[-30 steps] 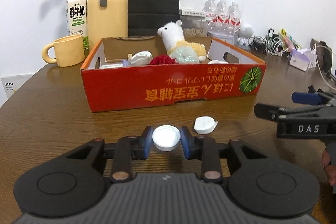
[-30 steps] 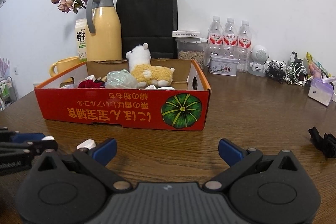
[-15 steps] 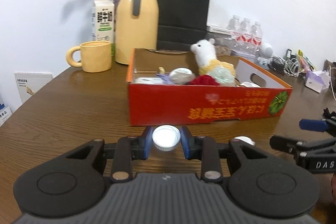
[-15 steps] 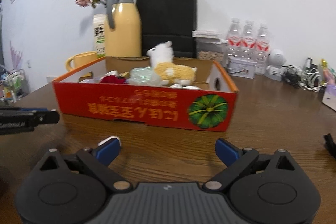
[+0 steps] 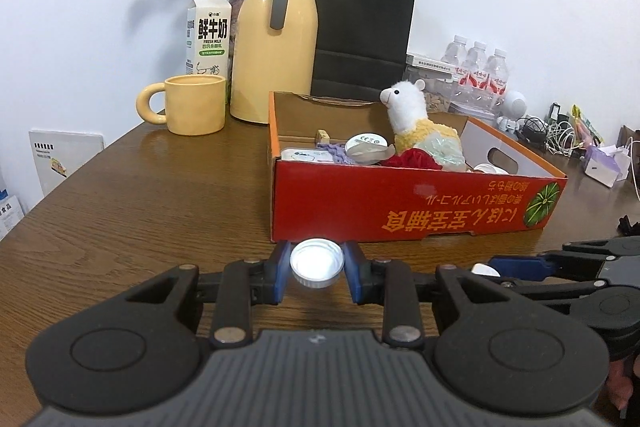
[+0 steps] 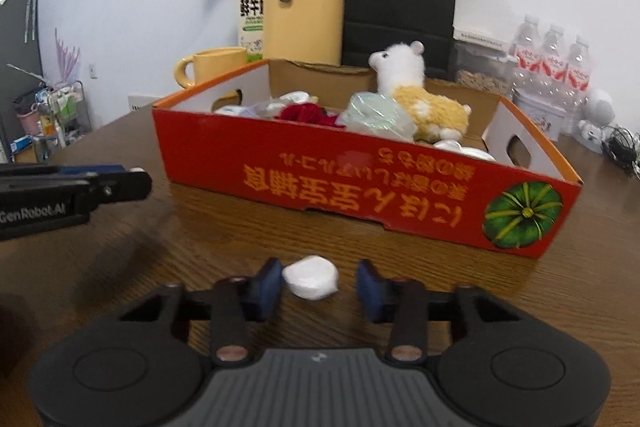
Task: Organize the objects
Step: 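Grasp a white bottle cap with the left gripper while the right gripper grasps another white cap, then carry the cap into the box with the left gripper while the right gripper carries its cap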
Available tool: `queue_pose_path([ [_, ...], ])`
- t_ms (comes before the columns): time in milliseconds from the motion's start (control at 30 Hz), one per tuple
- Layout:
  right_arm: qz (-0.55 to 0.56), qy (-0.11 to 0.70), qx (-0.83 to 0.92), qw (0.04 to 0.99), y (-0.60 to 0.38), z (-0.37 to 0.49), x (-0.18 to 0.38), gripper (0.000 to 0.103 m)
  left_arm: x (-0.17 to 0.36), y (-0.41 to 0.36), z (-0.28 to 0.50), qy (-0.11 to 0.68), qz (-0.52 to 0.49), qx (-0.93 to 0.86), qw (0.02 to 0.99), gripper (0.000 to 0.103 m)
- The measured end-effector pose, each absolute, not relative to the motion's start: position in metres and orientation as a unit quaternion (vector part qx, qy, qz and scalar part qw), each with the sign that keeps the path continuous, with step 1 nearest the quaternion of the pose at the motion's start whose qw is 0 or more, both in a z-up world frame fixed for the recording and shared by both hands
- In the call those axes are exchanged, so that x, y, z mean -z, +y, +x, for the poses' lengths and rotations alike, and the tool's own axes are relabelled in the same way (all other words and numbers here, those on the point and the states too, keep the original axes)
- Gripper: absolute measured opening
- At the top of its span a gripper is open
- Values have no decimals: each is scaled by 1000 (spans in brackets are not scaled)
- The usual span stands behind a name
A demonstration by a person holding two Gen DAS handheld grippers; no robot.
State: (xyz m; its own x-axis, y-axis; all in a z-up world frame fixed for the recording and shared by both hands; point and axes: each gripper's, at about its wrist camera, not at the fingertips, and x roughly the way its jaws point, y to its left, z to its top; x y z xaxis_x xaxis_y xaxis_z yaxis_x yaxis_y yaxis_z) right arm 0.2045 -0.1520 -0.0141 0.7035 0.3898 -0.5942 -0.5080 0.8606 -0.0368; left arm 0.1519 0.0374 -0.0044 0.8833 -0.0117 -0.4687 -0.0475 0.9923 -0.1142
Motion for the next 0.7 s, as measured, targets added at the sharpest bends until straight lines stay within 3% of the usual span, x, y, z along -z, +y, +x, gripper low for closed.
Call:
queue_pose_path([
  [133, -110, 293, -250, 916, -148, 201, 13, 26, 4, 37, 152, 241, -63, -8, 968, 29],
  [700, -79, 194, -236, 949, -174, 208, -29, 26, -45, 11, 179, 194, -63, 7, 979, 29],
])
